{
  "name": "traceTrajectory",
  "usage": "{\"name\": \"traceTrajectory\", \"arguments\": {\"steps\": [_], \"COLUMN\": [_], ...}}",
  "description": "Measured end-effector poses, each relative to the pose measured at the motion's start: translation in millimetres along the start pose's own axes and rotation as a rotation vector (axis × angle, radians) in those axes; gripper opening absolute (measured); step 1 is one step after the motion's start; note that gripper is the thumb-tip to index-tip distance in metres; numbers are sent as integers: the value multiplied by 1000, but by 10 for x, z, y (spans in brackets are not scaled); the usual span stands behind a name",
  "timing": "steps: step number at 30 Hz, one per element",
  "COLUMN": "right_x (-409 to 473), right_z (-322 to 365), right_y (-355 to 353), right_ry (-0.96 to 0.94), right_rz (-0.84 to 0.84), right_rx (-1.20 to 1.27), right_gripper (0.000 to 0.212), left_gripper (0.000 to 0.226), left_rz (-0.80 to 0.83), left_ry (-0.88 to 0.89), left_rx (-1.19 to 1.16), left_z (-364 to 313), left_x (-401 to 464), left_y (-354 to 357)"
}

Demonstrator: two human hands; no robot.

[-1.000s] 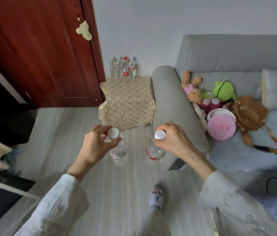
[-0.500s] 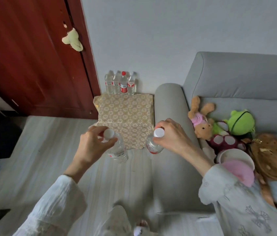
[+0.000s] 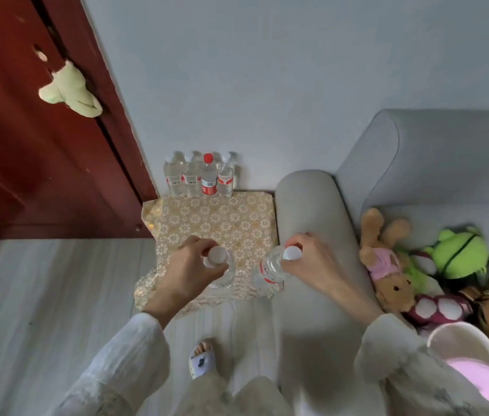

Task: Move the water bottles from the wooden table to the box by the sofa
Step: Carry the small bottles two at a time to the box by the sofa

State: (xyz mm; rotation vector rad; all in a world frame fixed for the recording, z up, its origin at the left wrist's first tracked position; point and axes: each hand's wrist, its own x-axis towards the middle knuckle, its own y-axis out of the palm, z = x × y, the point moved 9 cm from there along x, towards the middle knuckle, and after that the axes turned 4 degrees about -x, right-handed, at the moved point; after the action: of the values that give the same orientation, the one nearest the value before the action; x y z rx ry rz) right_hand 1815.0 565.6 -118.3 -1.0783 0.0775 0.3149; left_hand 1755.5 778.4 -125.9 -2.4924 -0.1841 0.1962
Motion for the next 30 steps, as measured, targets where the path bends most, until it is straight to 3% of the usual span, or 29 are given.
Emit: {"name": "traceTrajectory", "arguments": {"steps": [7,15,30], "right_x": [1212,2671,4230], "right_z": [-169,-706,-1084], "right_y": [228,722,980], "right_ry": [33,49,88], "right_rz": [57,194,101], "right_rx": [-8,-29,119], "right_gripper": [22,27,30], "left_gripper": [31,30,34], "left_rz": [-21,-9,-75], "left_ry": [-84,-232,-300], "left_rx": [25,43,31], "left_z": [292,696,860], "left_x": [1128,2356,3960], "left_y": [231,985,1680]}}
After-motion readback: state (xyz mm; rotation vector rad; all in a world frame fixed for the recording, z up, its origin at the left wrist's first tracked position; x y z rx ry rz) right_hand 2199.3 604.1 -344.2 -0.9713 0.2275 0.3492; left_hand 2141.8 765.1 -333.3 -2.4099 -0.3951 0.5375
